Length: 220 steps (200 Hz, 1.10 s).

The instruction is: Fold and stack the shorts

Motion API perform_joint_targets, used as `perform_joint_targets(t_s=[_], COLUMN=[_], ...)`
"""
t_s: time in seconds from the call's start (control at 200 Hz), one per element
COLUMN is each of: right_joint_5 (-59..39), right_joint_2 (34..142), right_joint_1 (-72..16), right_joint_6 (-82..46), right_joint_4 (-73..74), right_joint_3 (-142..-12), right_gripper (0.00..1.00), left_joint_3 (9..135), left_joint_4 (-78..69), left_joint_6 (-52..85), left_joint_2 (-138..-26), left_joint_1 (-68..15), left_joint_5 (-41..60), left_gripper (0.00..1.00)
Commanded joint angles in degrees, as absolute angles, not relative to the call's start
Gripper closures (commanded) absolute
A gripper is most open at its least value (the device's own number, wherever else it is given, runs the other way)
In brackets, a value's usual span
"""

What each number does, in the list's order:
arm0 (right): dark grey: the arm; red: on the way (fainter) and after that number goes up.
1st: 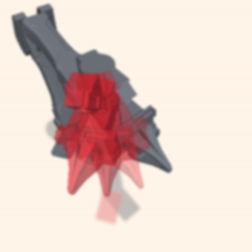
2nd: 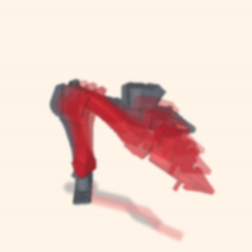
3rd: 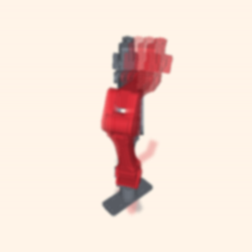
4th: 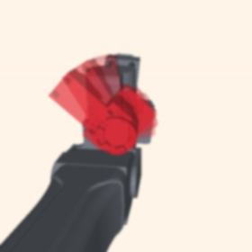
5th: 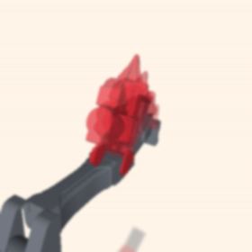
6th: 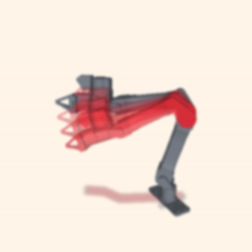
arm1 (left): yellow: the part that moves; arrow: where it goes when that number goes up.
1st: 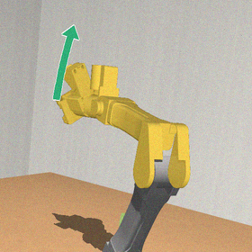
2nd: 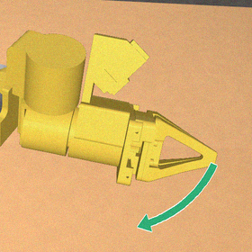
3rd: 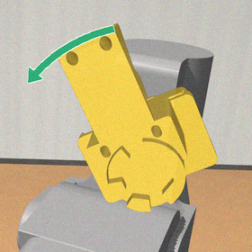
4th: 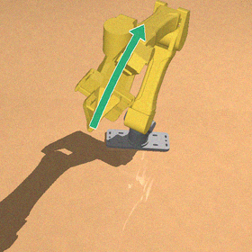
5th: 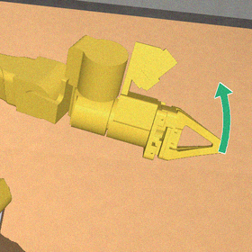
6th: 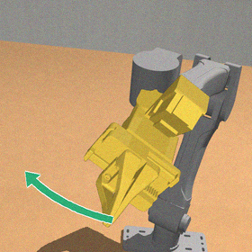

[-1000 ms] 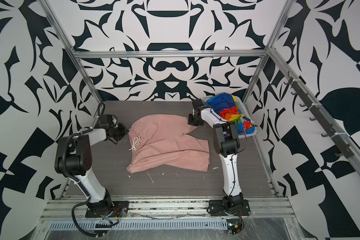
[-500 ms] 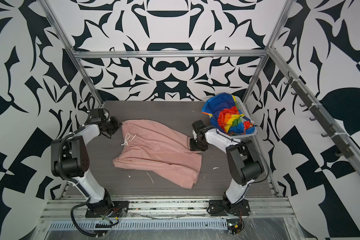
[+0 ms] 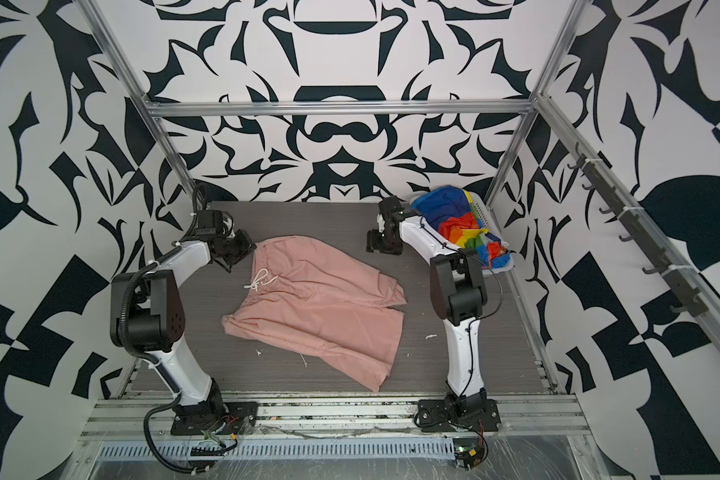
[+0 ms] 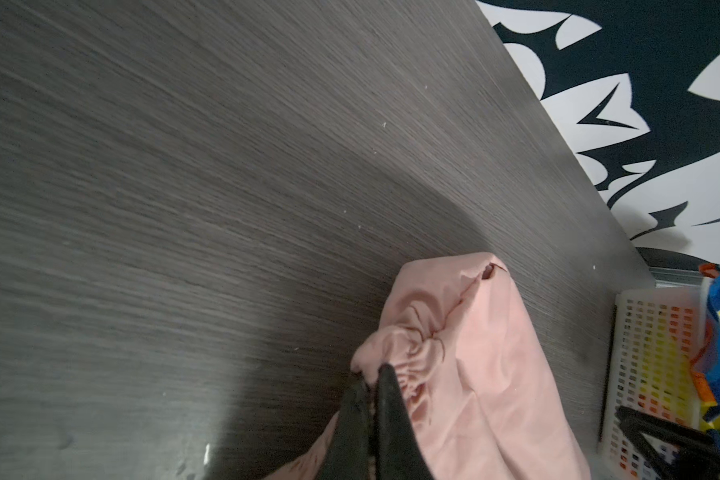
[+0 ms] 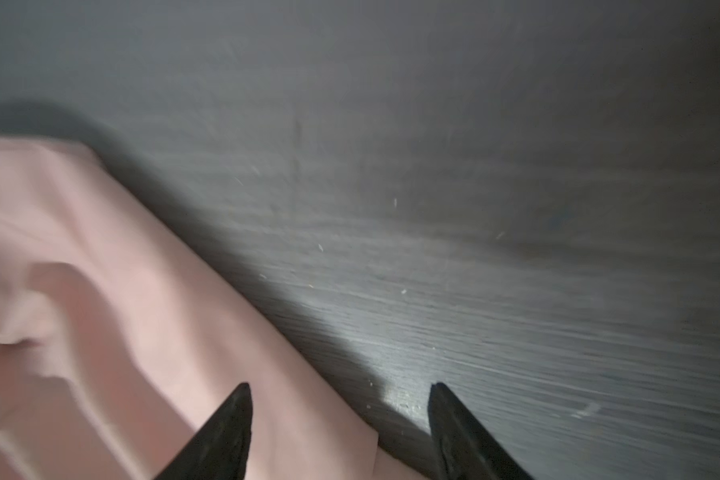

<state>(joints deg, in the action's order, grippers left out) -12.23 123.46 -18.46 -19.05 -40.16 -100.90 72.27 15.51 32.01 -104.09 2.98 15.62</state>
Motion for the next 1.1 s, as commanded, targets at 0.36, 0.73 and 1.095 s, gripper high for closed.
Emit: perform_joint_targets(t_s=[0.36, 0.73, 1.095], right_joint_5=[-24.02, -16.30, -12.21], right_joint_2=[121.20, 121.53, 104.81], right_joint_1=[-18.98, -14.30, -19.28], right_joint_6=[-21.22, -18.05, -16.77], right_joint_4=[-36.60, -53.08, -39.77], right_joint_3=[-94.39, -130.98, -85.07], right_gripper=[0.86, 1.00, 0.92], left_joint_3=[75.04, 86.55, 75.72], left_joint_4=[17.40, 16.97, 6.50], left_joint_6=[31.97, 35.05, 41.10], left_joint_2=[-104.10, -105.62, -105.30], left_joint_1=[1.92, 2.62, 8.96], left_joint_5=[15.64, 20.05, 24.26], left_gripper=[1.00, 1.00, 1.00])
